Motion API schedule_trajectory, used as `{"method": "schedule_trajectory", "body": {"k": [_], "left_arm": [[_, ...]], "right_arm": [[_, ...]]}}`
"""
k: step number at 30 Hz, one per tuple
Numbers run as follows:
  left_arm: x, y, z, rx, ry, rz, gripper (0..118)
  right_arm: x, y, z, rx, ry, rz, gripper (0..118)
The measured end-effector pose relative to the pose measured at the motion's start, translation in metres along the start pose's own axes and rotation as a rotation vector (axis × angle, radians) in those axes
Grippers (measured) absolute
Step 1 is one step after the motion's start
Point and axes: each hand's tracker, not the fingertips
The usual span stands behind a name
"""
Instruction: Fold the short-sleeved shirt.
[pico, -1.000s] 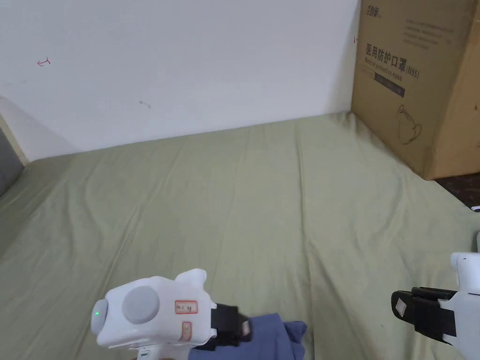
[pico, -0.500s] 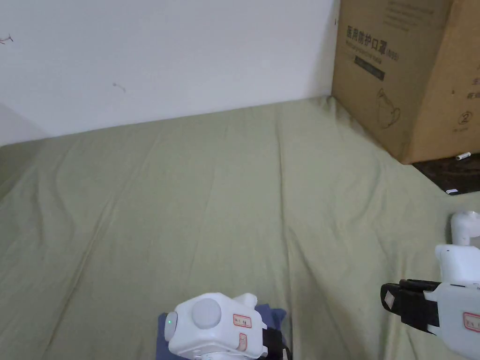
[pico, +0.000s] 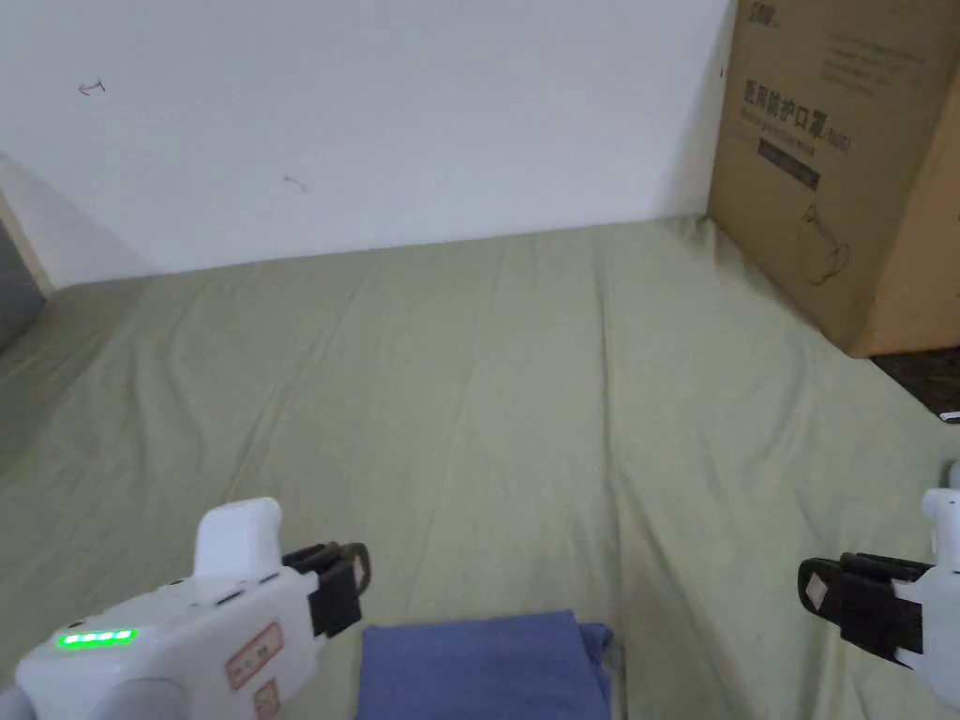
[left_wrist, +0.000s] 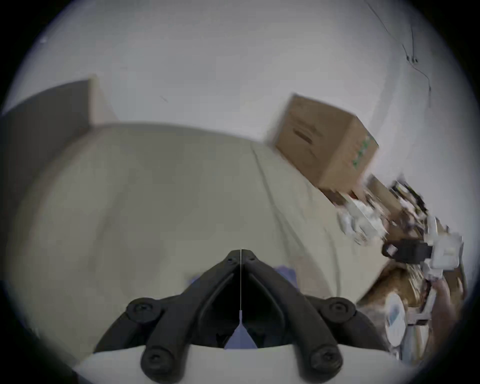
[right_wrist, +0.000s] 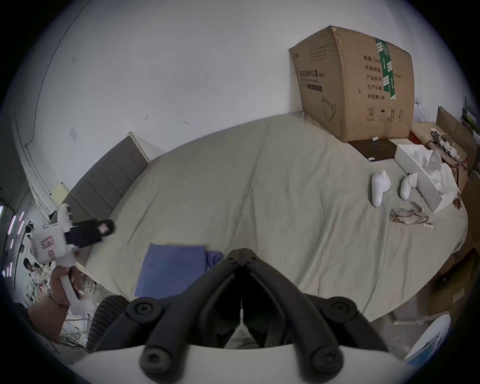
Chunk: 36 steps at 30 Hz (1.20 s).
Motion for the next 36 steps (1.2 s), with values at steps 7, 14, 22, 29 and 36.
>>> {"method": "schedule_trajectory", "body": {"k": [7, 14, 22, 29, 36], "left_arm": [[-0.087, -0.008, 0.074, 0.079, 0.174, 0.229, 0], [-0.126, -0.03, 0.116, 0.101, 0.241, 0.285, 0], [-0.144, -0.041, 0.11, 0.03, 0.168, 0.412, 0], [-0.155, -0.049, 0.0, -0.301, -0.382, 0.565, 16], [-0.133, -0.083, -0.128, -0.568, -0.558, 0.545, 118]], "right_arm": [[-0.033, 0.002, -0.032, -0.05, 0.032, 0.048, 0], [-0.086, -0.017, -0.139, -0.372, 0.188, 0.156, 0], [-0.093, -0.049, -0.19, -0.585, 0.117, 0.281, 0], [-0.073, -0.044, -0.201, -0.609, 0.157, 0.168, 0], [-0.07, -0.042, -0.196, -0.611, 0.169, 0.142, 0]]}}
